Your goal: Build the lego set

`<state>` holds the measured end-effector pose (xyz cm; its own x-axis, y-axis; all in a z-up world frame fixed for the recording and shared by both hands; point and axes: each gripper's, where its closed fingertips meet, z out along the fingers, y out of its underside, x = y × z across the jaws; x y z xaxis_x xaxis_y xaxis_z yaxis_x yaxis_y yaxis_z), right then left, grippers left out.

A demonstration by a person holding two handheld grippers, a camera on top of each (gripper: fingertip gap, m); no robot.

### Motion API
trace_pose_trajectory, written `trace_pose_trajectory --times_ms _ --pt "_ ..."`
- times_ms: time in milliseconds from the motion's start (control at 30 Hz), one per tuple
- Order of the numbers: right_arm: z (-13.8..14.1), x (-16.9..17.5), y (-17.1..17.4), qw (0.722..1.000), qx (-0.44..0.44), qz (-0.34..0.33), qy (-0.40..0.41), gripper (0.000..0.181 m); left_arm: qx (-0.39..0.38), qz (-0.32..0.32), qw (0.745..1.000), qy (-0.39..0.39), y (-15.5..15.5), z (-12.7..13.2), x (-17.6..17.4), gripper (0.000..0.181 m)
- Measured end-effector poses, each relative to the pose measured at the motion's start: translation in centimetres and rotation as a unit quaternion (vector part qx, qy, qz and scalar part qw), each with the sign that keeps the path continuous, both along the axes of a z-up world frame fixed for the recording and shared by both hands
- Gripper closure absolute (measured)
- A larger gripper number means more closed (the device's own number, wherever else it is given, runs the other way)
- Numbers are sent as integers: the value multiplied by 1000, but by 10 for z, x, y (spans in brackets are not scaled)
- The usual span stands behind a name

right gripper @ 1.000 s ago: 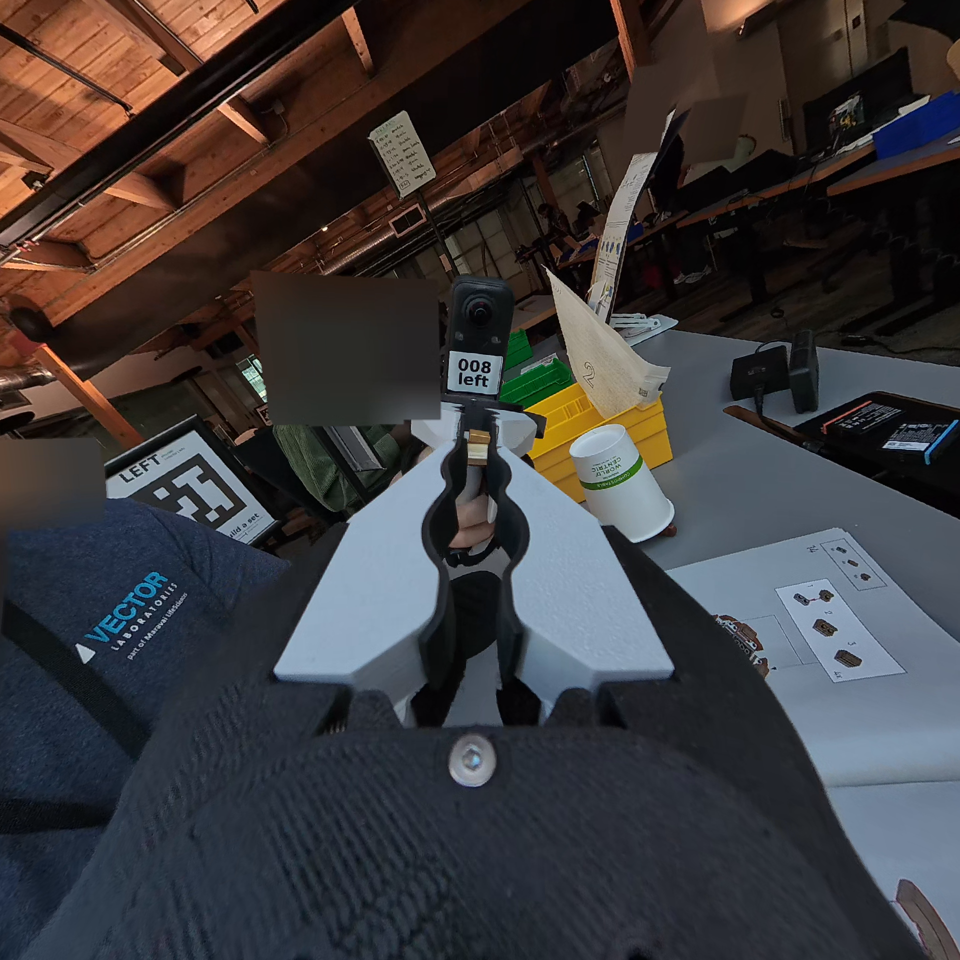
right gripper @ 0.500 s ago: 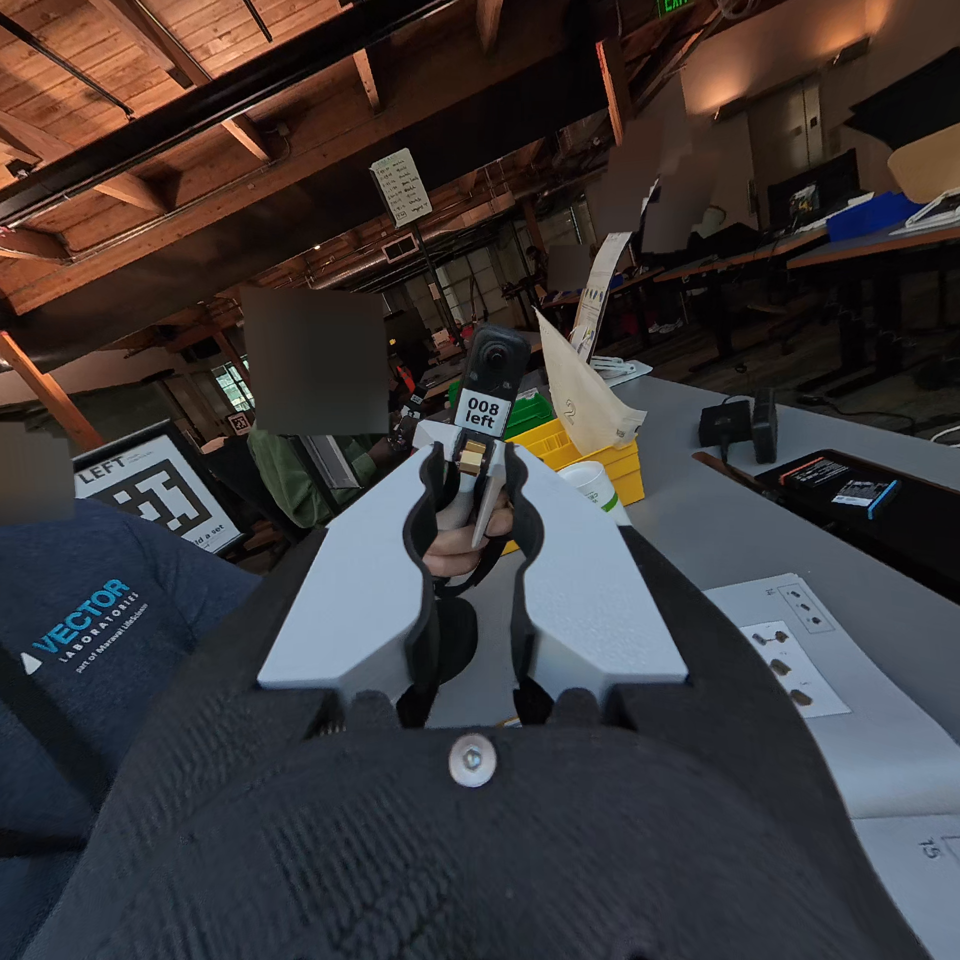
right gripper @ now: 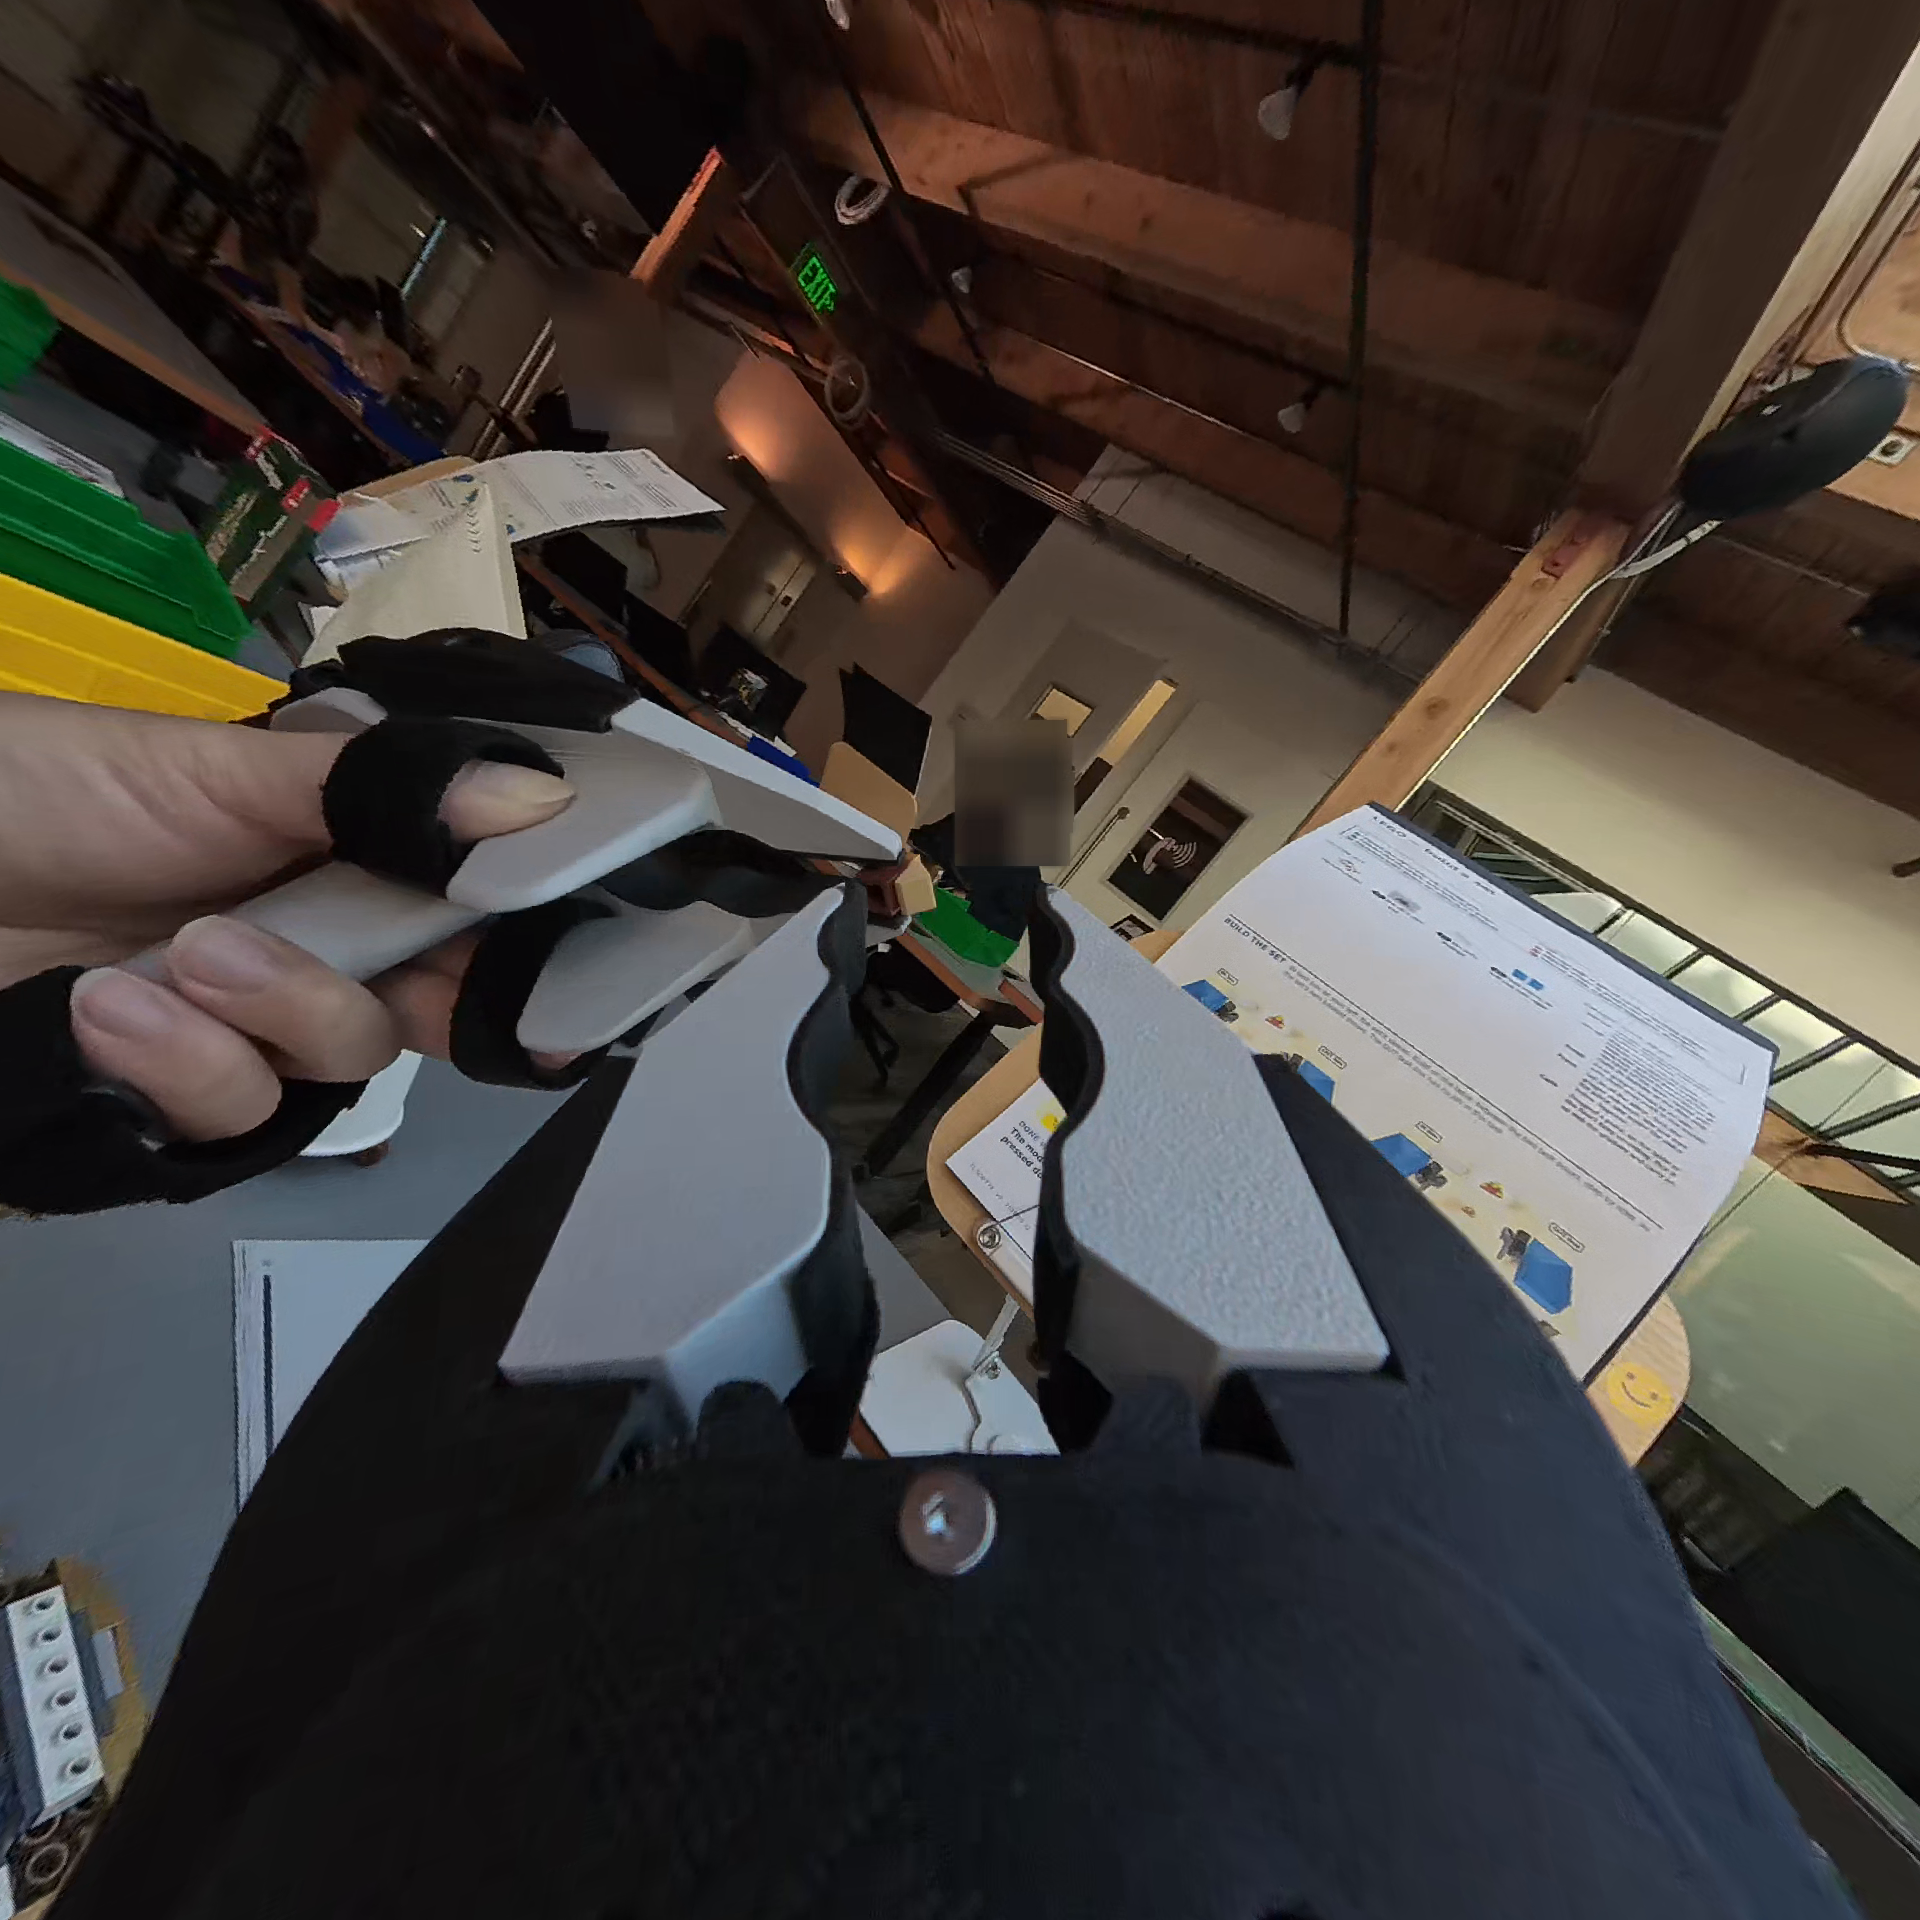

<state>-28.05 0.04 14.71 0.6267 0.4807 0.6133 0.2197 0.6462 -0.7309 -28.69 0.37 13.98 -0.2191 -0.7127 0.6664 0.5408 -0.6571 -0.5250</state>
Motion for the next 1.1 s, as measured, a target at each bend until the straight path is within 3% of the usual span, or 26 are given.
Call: trace_pose_trajectory --times_ms 400,500,633,800,967,1100 --pt "-9 -9 -3 1000 13 3 -26 161 56 47 996 45 -3 -1 6 172" --pt "-7 -8 -12 998 7 56 -31 157 109 62 989 78 -9 3 7 172" --pt "5 8 -20 979 -103 175 13 165 211 99 964 127 -21 10 3 172" --pt "21 24 -38 899 -258 347 76 172 306 108 936 138 -44 22 -1 172" --pt "20 18 -46 912 -240 329 46 163 372 116 907 161 -60 23 5 172" --pt "20 10 -59 904 -242 351 29 161 398 128 890 181 -66 22 10 173"
